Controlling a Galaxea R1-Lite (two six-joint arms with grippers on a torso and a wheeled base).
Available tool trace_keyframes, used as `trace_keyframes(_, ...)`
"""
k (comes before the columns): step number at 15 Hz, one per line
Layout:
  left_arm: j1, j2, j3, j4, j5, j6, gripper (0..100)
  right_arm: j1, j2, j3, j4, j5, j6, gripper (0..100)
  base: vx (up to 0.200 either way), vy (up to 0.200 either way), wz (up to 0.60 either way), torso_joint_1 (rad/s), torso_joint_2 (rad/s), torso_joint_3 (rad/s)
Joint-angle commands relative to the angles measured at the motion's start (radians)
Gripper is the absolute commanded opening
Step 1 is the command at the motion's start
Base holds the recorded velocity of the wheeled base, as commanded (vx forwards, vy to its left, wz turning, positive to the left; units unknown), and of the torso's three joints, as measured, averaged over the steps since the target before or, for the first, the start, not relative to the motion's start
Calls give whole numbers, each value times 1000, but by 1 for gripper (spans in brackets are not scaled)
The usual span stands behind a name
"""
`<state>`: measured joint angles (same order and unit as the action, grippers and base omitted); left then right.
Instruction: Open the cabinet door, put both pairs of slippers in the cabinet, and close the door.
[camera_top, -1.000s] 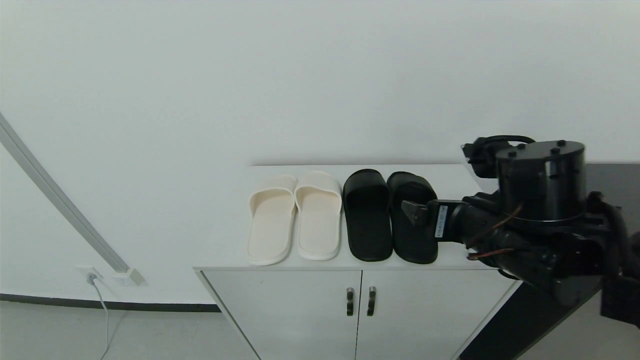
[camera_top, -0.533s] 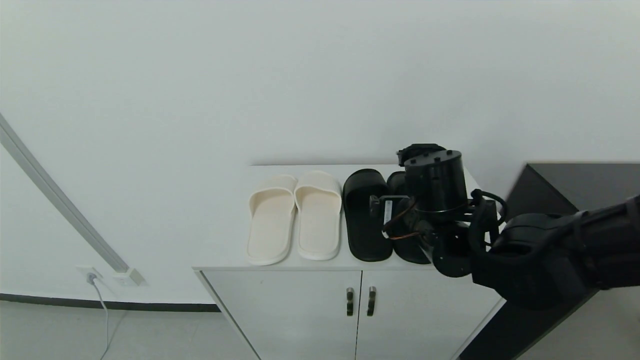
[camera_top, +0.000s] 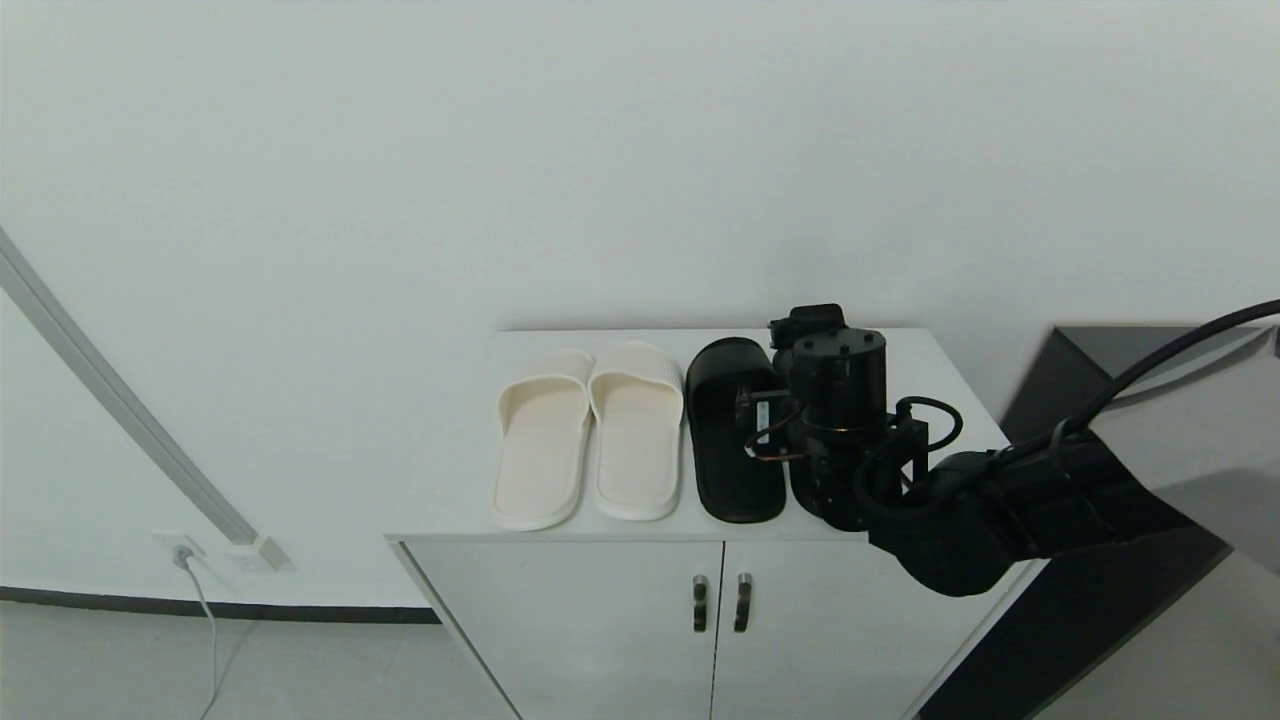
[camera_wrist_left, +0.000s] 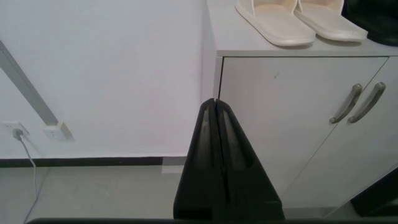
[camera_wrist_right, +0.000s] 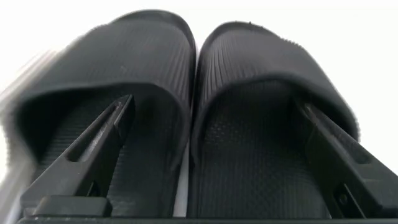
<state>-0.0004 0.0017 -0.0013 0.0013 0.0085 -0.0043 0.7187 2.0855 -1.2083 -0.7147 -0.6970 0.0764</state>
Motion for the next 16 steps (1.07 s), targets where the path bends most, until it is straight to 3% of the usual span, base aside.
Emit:
trace_keyframes(1, 0, 1, 1, 0, 1, 0, 0, -12, 24, -25, -2, 5, 0, 100, 0, 0, 0, 0, 0, 0)
trace_keyframes(9, 0, 1, 0, 0, 1, 0, 0, 22, 27, -34, 0, -38, 39, 100, 0, 0, 0, 0, 0, 0)
trace_keyframes(16, 0, 1, 1, 0, 1, -2, 0, -18, 99, -123, 6, -30, 34, 100, 0, 0, 0, 0, 0, 0)
